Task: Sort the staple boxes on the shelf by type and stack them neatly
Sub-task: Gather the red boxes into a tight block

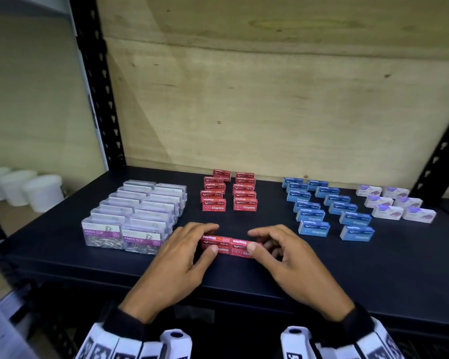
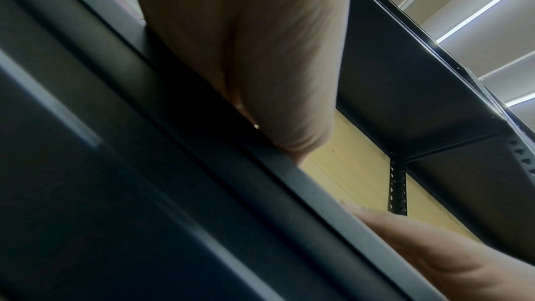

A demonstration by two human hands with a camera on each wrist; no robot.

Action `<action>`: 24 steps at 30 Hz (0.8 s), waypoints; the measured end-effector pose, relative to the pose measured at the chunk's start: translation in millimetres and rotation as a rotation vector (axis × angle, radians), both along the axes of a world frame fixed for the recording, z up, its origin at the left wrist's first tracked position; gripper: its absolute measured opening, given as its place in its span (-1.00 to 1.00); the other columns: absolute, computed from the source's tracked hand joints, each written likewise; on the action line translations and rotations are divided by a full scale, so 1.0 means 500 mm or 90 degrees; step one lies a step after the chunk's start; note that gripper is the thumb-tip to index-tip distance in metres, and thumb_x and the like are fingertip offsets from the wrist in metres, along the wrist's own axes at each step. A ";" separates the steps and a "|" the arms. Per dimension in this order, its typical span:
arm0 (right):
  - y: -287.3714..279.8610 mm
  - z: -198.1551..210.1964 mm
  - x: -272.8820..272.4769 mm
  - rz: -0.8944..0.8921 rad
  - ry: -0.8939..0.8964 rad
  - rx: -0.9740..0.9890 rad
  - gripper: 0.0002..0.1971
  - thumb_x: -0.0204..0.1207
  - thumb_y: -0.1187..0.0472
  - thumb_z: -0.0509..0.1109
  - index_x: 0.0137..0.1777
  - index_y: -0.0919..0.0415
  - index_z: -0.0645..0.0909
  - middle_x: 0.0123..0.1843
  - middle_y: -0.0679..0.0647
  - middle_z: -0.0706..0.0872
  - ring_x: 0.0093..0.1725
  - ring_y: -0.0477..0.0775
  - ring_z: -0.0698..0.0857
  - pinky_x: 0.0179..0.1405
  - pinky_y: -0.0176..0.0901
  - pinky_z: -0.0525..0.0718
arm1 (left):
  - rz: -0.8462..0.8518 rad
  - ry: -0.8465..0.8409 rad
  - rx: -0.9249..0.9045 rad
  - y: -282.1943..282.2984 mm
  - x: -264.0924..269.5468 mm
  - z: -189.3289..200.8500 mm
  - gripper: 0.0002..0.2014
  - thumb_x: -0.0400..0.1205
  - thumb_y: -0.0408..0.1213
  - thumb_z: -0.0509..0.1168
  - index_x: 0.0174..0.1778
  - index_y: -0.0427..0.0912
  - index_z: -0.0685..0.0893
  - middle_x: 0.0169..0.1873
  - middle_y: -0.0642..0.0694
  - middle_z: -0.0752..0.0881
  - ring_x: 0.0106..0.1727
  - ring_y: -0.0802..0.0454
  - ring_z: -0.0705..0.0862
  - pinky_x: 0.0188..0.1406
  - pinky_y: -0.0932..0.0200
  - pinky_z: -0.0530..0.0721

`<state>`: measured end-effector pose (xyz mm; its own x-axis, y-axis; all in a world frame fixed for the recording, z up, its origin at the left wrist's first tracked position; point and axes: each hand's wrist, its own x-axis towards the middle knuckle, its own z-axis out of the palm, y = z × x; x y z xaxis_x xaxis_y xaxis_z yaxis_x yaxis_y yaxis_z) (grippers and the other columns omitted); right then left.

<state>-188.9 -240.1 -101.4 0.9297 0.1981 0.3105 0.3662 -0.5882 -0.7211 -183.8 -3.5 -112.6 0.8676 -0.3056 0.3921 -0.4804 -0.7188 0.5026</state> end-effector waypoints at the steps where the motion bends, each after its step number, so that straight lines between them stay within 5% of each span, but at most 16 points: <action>1: 0.000 0.000 0.000 -0.011 -0.005 0.012 -0.74 0.55 -0.16 0.41 0.20 -0.19 0.69 0.03 -0.20 0.64 -0.02 -0.16 0.68 0.00 -0.31 0.64 | 0.000 0.004 -0.009 -0.001 -0.001 0.002 -0.55 0.72 0.15 0.13 0.54 0.19 0.41 0.32 0.38 0.45 0.33 0.35 0.42 0.34 0.20 0.49; 6: -0.015 0.025 -0.025 -0.002 0.024 0.006 -0.51 0.36 -0.43 0.28 0.23 -0.28 0.63 0.21 -0.34 0.56 0.25 -0.31 0.60 0.17 -0.28 0.65 | -0.005 0.048 -0.015 -0.005 -0.015 0.029 -0.47 0.66 0.25 0.08 0.56 0.25 0.33 0.38 0.50 0.25 0.49 0.48 0.19 0.38 0.35 0.41; 10: -0.031 0.103 -0.055 0.025 -0.007 -0.099 -0.54 0.35 -0.48 0.23 0.20 -0.39 0.60 0.29 -0.44 0.51 0.13 -0.30 0.61 0.02 -0.38 0.60 | 0.003 0.044 0.060 -0.001 -0.035 0.109 -0.47 0.64 0.30 0.04 0.55 0.31 0.30 0.41 0.52 0.16 0.48 0.61 -0.03 0.45 0.35 0.31; 14: -0.037 0.209 -0.044 0.028 -0.026 -0.244 -0.51 0.29 -0.53 0.12 0.15 -0.44 0.56 0.20 -0.53 0.52 0.10 -0.36 0.58 0.01 -0.43 0.55 | 0.006 0.005 0.208 0.000 -0.035 0.221 -0.44 0.58 0.39 -0.04 0.45 0.29 0.43 0.34 0.45 0.40 0.43 0.48 0.22 0.44 0.17 0.43; 16: -0.037 0.250 -0.012 0.037 -0.030 -0.296 -0.50 0.28 -0.52 0.12 0.12 -0.38 0.58 0.12 -0.45 0.61 0.14 -0.37 0.59 0.09 -0.49 0.51 | 0.017 0.017 0.289 -0.009 -0.013 0.273 -0.52 0.64 0.31 0.08 0.44 0.26 0.47 0.34 0.35 0.49 0.43 0.32 0.37 0.44 0.12 0.44; 20: -0.029 0.294 0.080 0.056 -0.003 -0.417 -0.62 0.50 -0.32 0.31 0.22 -0.20 0.65 0.11 -0.25 0.72 0.10 -0.26 0.66 0.18 -0.26 0.62 | -0.010 0.066 0.418 -0.023 0.079 0.331 -0.64 0.65 0.17 0.26 0.34 0.18 0.60 0.24 0.17 0.67 0.25 0.13 0.61 0.28 0.16 0.57; 24: -0.009 0.285 0.171 0.065 0.045 -0.526 -0.66 0.56 -0.19 0.42 0.26 -0.11 0.65 0.14 -0.17 0.74 0.10 -0.09 0.69 0.16 -0.12 0.65 | -0.017 0.144 0.516 -0.043 0.167 0.332 -0.72 0.65 0.07 0.33 0.24 0.10 0.66 0.08 0.13 0.71 0.07 0.10 0.64 0.05 0.19 0.56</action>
